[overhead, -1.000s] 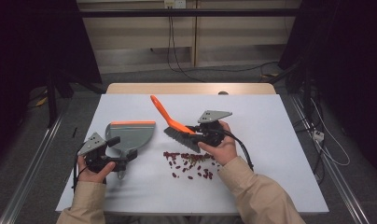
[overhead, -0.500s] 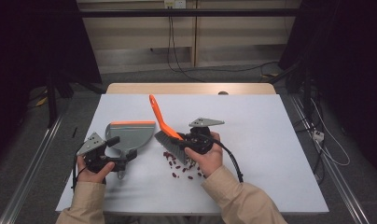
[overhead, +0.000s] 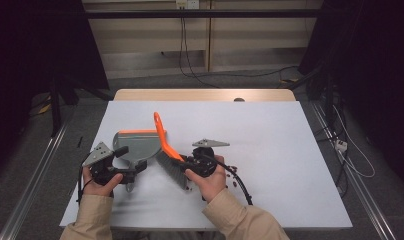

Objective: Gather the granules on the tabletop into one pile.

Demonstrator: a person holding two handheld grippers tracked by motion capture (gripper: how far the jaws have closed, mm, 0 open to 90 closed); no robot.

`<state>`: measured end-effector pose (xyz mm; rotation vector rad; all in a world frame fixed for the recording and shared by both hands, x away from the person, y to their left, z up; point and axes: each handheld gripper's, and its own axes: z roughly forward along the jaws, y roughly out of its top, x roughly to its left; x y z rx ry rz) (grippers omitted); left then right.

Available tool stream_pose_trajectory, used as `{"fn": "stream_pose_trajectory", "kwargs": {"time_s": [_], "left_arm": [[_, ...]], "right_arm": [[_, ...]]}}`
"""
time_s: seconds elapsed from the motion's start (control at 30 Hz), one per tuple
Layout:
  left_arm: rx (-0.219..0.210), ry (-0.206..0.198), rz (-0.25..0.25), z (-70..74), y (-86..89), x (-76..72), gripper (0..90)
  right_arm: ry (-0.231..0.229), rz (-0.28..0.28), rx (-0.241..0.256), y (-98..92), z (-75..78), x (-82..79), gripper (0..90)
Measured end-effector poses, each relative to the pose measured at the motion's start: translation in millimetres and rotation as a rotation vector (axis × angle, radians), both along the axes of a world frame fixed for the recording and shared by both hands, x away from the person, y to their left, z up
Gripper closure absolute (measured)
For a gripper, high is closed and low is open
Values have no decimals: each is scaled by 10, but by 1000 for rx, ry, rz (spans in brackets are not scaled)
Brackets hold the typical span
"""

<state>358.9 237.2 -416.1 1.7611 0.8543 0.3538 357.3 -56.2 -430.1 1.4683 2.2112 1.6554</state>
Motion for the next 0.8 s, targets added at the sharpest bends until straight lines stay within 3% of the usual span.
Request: {"fn": "stream_pose_trajectory", "kwargs": {"time_s": [0.17,0.33,0.8], "left_arm": [[-6,-3,3,6,6,-2,50],[-6,-3,2,6,9,-3,50],[-2,-8,1,12,4,-6,49]], "right_arm": [[30,-52,-51,17,-108,10,716],[85,-108,-52,-98,-147,41,714],[104,-155,-84,-347,-151,12,710]]}}
